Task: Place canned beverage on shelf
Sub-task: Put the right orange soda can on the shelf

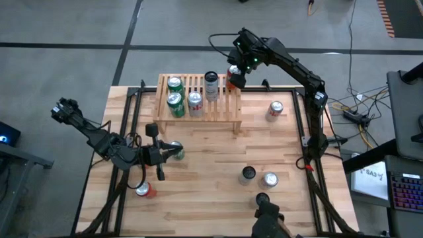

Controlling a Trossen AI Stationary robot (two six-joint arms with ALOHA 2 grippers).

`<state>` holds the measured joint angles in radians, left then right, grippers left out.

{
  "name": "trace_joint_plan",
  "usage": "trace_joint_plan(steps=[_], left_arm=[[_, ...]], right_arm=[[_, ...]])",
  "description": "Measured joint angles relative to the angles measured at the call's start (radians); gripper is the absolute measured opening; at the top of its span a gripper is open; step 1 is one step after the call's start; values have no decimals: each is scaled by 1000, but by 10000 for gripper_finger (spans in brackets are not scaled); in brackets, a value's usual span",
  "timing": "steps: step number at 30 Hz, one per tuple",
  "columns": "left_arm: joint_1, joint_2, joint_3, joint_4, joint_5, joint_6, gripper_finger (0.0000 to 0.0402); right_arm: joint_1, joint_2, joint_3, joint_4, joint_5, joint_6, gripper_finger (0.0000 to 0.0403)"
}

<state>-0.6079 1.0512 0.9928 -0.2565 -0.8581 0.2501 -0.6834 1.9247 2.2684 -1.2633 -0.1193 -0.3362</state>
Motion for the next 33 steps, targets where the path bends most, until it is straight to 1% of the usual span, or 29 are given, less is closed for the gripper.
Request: trace_joint_plan(steps=[4, 12, 23, 33], left_arm=[[0, 0, 0, 0, 0, 0, 0], [0, 0, 0, -2, 0, 0, 0], [0, 0, 0, -3, 0, 0, 0], [0, 0, 0, -7, 0, 0, 0]], right_arm=[[0, 0, 0, 8, 3, -1, 340], [0, 0, 0, 21, -1, 4, 332], [2, 0, 1, 27, -11, 26, 337], [2, -3, 60, 43, -11, 57, 342]])
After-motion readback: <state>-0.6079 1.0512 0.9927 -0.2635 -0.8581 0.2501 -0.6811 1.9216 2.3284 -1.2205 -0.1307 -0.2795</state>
